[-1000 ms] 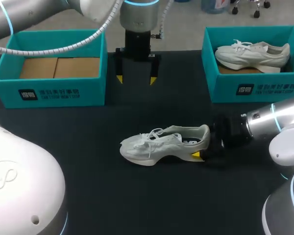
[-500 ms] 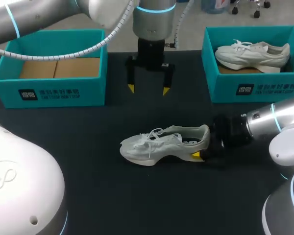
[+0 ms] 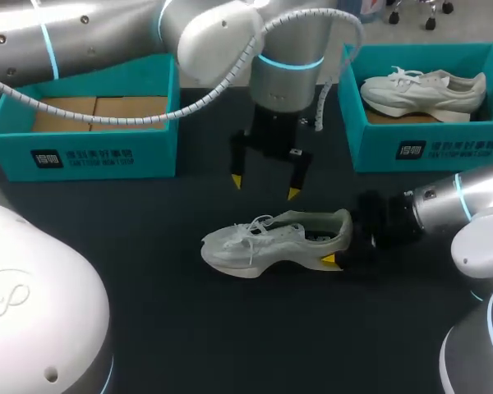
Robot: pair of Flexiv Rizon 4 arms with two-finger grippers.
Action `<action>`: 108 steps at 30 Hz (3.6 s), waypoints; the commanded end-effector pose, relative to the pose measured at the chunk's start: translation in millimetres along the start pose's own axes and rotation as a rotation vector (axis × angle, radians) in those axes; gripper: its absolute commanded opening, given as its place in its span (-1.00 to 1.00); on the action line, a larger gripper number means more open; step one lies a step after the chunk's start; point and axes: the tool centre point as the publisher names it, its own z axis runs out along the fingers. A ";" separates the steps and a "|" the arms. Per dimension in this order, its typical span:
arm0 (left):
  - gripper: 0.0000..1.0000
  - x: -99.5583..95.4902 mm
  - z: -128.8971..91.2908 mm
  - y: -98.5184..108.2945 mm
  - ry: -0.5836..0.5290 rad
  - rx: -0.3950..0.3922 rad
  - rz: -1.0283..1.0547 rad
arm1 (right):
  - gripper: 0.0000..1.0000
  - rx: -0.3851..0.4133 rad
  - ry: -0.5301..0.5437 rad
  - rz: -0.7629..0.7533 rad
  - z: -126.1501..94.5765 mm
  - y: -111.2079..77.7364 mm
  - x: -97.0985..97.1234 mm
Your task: Take the shoe out of the shoebox, open the shoe tongue, remove and reinsert the insole, then place the shoe into the shoebox
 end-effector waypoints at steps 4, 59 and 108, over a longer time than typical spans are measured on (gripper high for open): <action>1.00 20.3 27.5 -6.3 0.003 -0.031 0.014 | -1.00 0.003 0.000 0.001 6.6 -4.4 0.7; 1.00 -12.0 55.3 20.4 -0.096 -0.137 -0.141 | -1.00 0.003 0.000 0.001 6.6 -4.4 0.7; -0.94 -63.1 84.6 56.8 0.111 -0.227 -0.397 | -1.00 0.003 0.000 0.001 6.6 -4.4 0.7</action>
